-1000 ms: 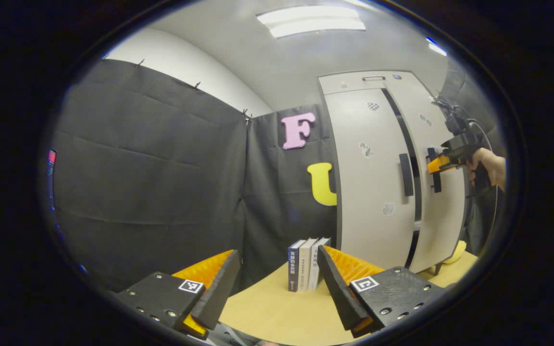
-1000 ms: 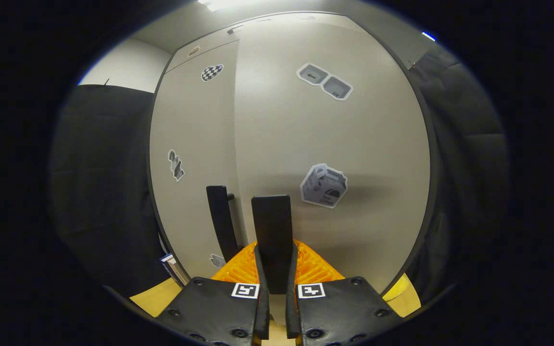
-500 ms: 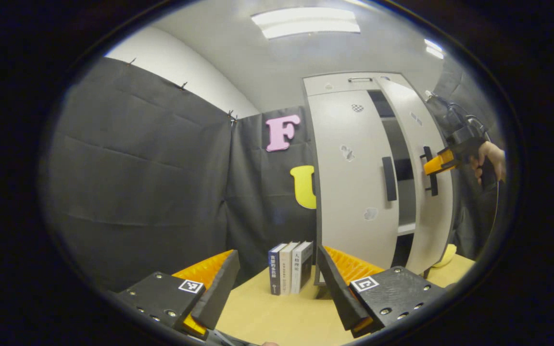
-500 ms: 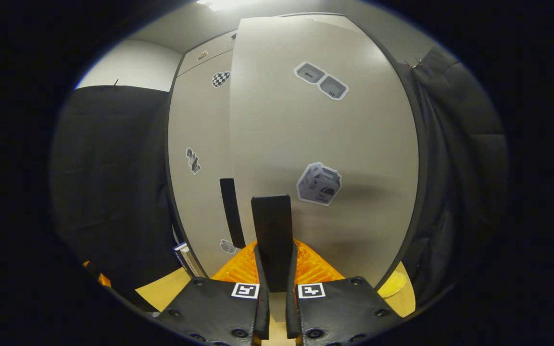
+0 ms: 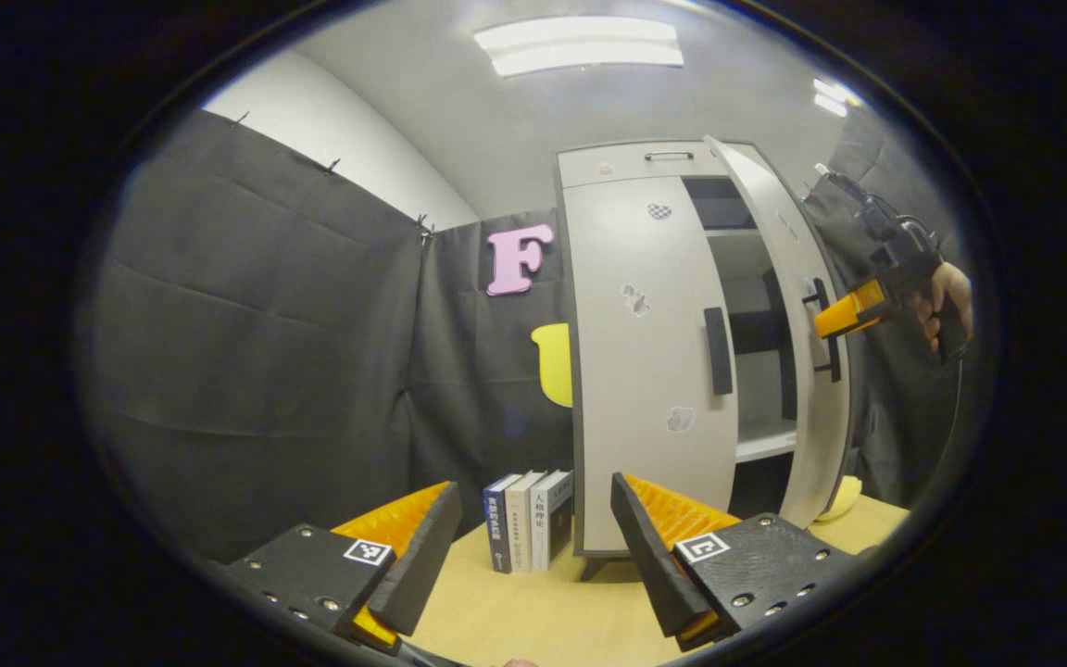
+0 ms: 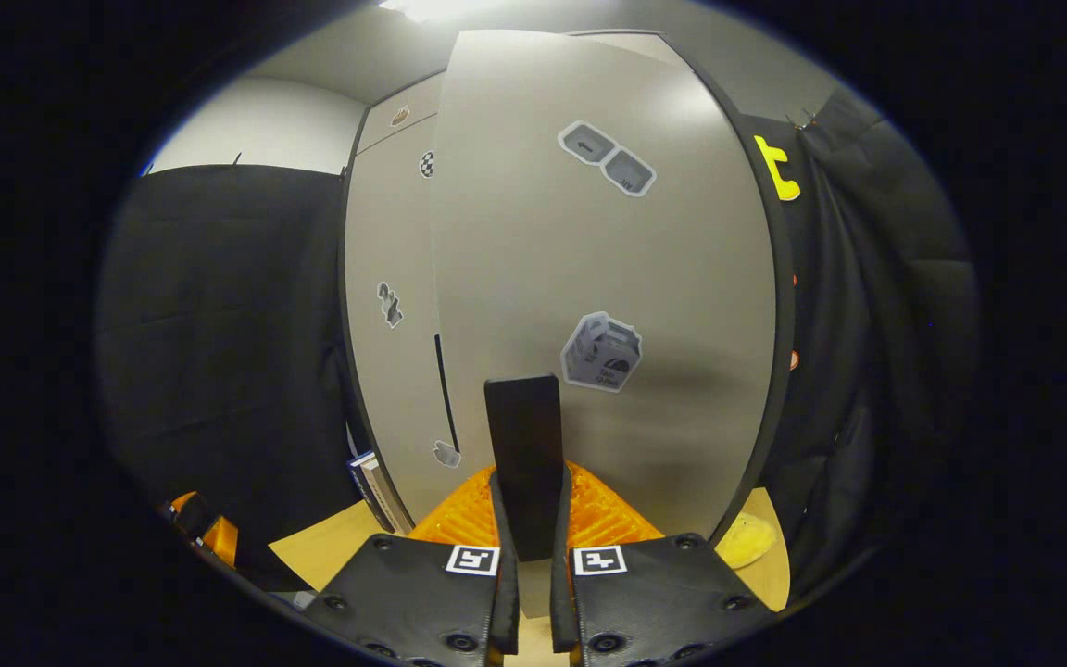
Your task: Open the right door of the double-door shoe cabinet with the right hand, and open the left door with the left hand.
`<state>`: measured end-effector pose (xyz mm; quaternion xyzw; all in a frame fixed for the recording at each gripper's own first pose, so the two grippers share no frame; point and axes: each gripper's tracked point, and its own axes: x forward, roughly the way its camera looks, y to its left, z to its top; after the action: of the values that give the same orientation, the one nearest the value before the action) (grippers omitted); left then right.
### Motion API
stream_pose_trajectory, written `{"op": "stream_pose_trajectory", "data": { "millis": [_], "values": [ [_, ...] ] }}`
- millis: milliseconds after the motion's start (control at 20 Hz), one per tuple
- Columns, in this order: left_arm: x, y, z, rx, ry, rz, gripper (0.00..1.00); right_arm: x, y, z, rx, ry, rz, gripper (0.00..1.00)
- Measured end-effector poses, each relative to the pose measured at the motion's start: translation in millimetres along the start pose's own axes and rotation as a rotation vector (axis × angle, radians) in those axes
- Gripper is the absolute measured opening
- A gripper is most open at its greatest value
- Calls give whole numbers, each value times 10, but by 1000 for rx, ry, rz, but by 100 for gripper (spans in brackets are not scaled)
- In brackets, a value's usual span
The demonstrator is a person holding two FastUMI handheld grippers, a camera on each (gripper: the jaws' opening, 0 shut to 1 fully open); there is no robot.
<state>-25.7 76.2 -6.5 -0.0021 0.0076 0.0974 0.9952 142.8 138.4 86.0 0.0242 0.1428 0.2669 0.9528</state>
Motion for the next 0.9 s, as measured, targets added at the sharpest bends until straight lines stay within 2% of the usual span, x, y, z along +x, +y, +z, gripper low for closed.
{"op": "stream_pose_trajectory", "data": {
  "millis": [300,900],
  "values": [
    [40,-271,4,5,2,-44,95,-66,-36,34,-2,-1,18,15],
    [121,-908,-17,-8,10,-161,95,16,-13,164,-18,4,1,15]
  ]
}}
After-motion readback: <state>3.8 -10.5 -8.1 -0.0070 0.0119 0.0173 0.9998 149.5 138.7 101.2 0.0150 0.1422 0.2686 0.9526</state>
